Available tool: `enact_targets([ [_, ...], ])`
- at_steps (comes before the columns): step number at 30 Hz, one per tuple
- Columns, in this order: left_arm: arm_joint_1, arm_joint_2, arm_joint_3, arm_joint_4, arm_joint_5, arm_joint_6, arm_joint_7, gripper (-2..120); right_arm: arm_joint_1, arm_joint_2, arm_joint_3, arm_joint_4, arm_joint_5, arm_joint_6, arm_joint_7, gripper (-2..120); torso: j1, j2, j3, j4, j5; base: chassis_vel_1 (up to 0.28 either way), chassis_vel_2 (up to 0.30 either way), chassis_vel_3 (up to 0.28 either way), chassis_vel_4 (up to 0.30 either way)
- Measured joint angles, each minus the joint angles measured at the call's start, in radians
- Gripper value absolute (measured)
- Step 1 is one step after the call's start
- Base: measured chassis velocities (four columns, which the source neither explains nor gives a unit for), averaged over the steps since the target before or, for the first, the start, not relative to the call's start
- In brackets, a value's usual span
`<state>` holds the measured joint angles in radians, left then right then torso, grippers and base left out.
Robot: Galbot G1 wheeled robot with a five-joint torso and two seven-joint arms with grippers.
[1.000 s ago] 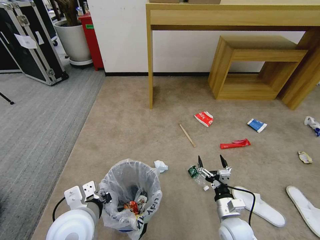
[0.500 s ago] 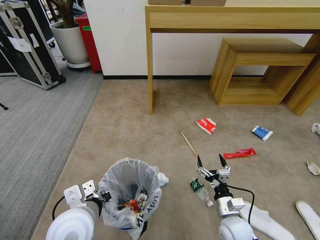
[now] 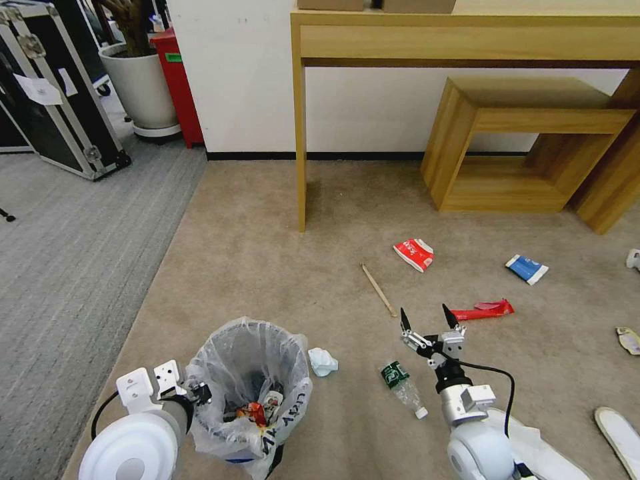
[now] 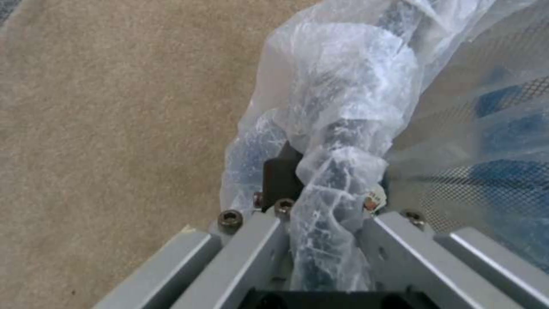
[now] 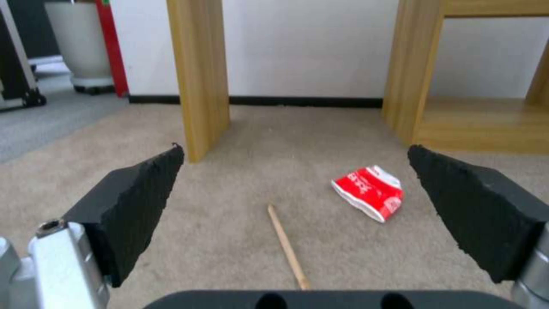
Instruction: Pick up the trash bin and place the garbage on the floor into it.
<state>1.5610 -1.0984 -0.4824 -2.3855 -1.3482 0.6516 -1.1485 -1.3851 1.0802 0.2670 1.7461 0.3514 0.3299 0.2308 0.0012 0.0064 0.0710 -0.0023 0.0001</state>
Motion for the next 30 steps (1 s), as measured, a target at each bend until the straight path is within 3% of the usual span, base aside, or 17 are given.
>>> enact_targets([
  [10,0.009,0.014,-0.022,-0.006,-0.017,0.003,-0.007,0,0.049,-0.073,-0.026,-0.06,0.044,-0.038,0.003,100,0.0,0.0,0.0,0.0,-0.0001,0.0,0.0,0.0,0.0],
  [17,-0.032,0.032,-0.028,0.003,-0.063,0.001,-0.018,0,0.149,-0.191,-0.159,-0.131,0.185,-0.085,-0.032,100,0.0,0.0,0.0,-0.0001,-0.0002,0.0,0.0,0.0,0.0],
  [21,-0.037,0.034,-0.028,0.005,-0.07,0.0,-0.019,0,0.171,-0.209,-0.187,-0.144,0.2,-0.091,-0.033,100,0.0,0.0,0.0,0.0,0.0,0.0,0.0,0.0,0.0],
  [30,-0.067,0.026,-0.01,0.026,-0.079,-0.006,-0.023,0,0.265,-0.272,-0.351,-0.228,0.268,-0.111,-0.063,100,0.0,0.0,0.0,0.0001,-0.0001,0.0,0.0,0.0,0.0],
])
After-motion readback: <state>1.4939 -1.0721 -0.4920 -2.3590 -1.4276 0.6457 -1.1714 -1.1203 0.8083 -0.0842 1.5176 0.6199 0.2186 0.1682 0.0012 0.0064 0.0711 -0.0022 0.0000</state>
